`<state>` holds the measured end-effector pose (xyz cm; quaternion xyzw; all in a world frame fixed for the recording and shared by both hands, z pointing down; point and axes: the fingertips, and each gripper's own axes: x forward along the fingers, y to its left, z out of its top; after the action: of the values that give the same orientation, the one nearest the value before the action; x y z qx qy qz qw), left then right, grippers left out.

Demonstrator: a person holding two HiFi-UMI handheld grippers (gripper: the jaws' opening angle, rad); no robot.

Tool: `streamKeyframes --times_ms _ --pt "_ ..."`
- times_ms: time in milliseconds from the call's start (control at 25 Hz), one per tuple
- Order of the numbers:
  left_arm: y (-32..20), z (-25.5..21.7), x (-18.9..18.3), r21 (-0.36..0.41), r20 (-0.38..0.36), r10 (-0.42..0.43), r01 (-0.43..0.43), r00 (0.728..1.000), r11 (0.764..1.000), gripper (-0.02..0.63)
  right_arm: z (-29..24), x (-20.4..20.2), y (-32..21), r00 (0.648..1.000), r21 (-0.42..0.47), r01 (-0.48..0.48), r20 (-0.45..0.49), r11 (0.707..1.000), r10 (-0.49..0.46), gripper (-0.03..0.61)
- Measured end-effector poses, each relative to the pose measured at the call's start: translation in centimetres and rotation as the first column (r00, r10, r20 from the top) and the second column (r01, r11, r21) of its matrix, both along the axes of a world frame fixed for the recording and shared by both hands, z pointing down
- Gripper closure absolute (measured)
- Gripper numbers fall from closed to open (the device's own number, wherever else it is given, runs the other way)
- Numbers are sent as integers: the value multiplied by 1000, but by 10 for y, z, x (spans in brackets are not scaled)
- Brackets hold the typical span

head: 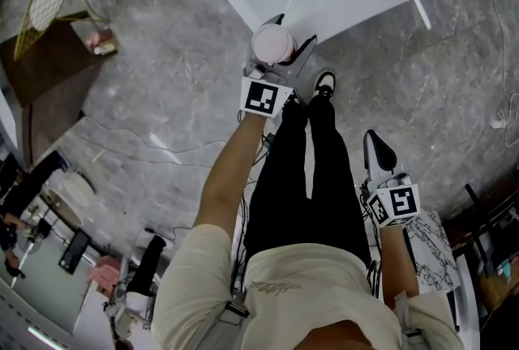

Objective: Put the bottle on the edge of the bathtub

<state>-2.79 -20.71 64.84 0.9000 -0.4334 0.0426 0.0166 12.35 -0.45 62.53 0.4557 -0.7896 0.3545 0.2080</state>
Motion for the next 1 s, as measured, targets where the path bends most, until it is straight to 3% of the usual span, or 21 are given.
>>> streamKeyframes --times_ms 80,280,480,1000 --pt "5 4 1 17 89 30 -31 996 999 296 2 0 2 1000 -4 2 -6 1000 -2 577" --pt "18 16 2 -19 156 42 -40 987 999 305 1 -5 0 1000 4 6 2 1000 -6 577" --pt "21 24 1 -59 185 32 -22 982 998 304 -2 -7 1 1000 2 6 4 1000 -6 577" --pt "17 28 0 -69 215 18 -3 976 998 301 -11 -9 -9 1000 26 6 -2 1000 -6 577"
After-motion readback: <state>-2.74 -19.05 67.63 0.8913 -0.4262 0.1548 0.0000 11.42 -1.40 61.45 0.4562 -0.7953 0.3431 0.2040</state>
